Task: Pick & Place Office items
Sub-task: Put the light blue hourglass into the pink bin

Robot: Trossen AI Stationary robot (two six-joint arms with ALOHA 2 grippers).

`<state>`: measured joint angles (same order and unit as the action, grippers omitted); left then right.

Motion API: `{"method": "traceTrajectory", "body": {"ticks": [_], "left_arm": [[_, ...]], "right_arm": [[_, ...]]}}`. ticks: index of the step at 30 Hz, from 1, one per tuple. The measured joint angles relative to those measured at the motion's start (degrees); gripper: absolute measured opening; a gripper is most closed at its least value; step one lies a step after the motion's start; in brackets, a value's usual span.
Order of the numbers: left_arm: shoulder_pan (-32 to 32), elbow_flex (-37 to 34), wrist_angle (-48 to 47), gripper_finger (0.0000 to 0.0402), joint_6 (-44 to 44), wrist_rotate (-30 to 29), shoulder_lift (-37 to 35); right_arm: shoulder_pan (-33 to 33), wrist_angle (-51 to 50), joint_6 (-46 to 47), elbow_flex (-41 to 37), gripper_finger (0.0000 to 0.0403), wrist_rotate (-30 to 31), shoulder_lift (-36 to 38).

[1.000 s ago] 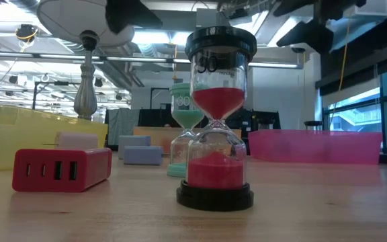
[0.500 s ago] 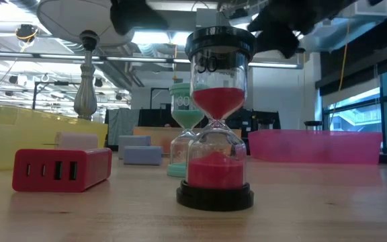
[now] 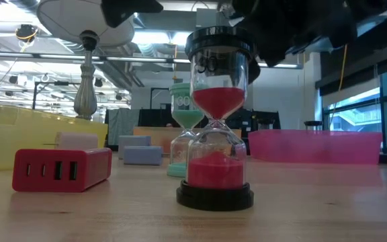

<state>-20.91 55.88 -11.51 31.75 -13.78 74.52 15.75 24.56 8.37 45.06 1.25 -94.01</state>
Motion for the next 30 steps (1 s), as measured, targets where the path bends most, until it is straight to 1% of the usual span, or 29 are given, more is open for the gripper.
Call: {"method": "traceTrajectory", "body": {"ticks": [3,8,14,19,28,30], "left_arm": [[0.0,0.0,-0.1,0.0281,2.0,0.0,-0.1],[0.0,0.0,-0.3,0.0281,3.5,0.0,-0.1],[0.0,0.0,-0.3,0.0281,3.5,0.0,-0.1],[0.0,0.0,-0.6,0.0281,3.5,-0.2,-0.1],[0.0,0.0,-1.7,0.0281,3.5,-0.2,-0.1],[0.0,0.0,-2.0,0.0281,3.5,-0.2,-0.1]], "right_arm": [[0.0,2.5,0.5,0.0,0.0315,-0.8,-1.2],[0.0,4.0,4.5,0.0,0.0321,-0.9,-1.5],[0.0,6.1,4.5,0.0,0.0355,-0.9,-2.5],[0.0,7.3,1.5,1.1,0.0377,-0.9,-5.7],[0.0,7.4,1.3,5.8,0.0377,-0.9,-11.1],[0.0,7.3,1.7,6.2,0.0378,-2.0,-12.0]]}}
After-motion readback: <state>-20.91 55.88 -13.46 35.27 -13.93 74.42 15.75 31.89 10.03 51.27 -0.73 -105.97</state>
